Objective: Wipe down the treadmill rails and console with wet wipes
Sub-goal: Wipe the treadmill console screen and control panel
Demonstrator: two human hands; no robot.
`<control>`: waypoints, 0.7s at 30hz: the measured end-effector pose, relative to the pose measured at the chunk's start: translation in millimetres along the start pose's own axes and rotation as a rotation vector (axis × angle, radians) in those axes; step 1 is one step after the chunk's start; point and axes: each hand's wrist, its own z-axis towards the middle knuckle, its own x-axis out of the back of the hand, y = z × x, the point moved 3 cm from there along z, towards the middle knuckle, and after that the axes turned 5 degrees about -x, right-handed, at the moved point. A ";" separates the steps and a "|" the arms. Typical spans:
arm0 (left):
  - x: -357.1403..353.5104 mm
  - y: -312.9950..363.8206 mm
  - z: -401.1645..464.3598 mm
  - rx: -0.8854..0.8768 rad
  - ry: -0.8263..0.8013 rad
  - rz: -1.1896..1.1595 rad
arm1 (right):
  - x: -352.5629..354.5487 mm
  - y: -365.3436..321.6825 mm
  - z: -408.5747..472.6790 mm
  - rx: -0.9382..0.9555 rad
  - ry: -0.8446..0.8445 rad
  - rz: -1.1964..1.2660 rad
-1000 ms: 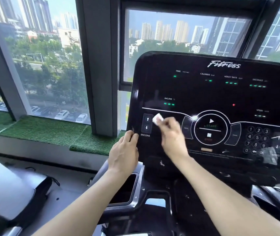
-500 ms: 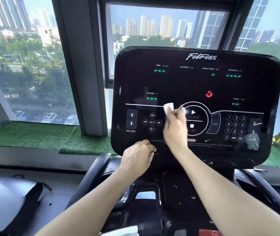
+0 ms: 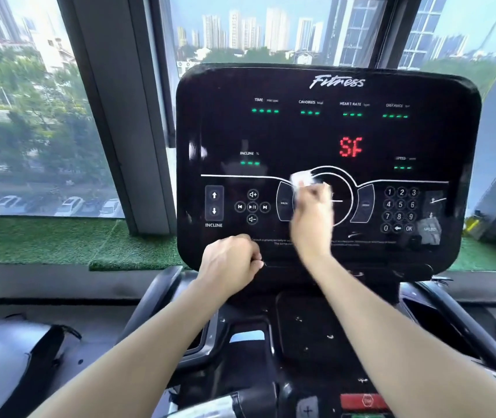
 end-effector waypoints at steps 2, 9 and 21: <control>0.9 0.1 1.8 0.005 -0.006 0.016 | -17.6 -16.7 -19.6 0.216 -0.148 -0.029; 0.0 1.1 6.8 0.052 -0.045 0.014 | 36.7 30.5 17.5 -0.086 0.017 0.062; 6.5 5.7 8.6 0.114 -0.122 0.012 | 0.5 1.4 -7.1 0.100 -0.213 0.019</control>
